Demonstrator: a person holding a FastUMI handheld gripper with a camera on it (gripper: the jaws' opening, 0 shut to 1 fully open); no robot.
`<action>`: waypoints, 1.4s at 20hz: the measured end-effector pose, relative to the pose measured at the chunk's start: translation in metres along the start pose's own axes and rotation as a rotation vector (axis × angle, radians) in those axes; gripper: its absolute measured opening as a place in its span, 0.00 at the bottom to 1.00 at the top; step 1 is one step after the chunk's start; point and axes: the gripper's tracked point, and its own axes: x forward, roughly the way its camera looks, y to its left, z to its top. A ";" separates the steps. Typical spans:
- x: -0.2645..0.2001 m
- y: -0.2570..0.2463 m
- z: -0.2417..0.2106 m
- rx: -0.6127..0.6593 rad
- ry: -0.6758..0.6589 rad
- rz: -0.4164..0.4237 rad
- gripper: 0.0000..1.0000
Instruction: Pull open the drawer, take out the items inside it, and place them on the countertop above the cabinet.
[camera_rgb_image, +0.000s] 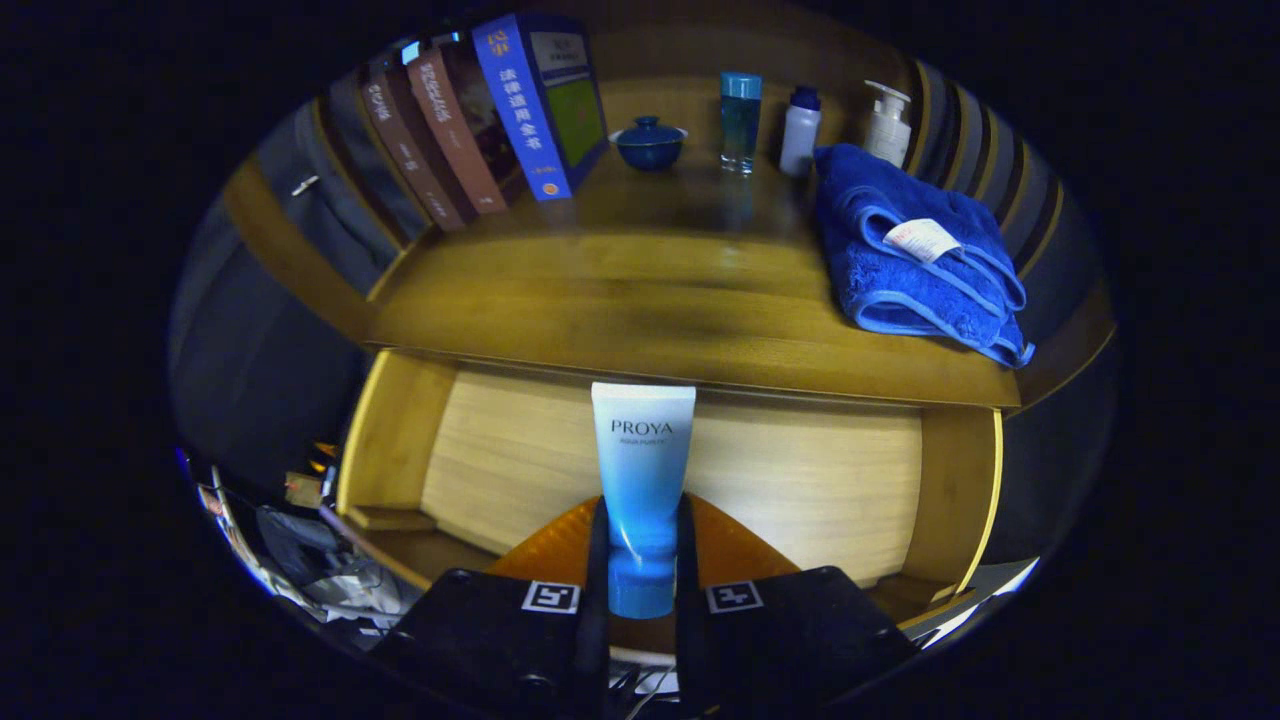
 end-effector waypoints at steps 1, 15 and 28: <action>-0.007 -0.003 0.002 0.003 -0.024 0.009 0.31; -0.064 -0.073 0.028 0.048 -0.118 -0.065 0.31; 0.022 -0.034 0.086 0.005 -0.002 -0.113 0.31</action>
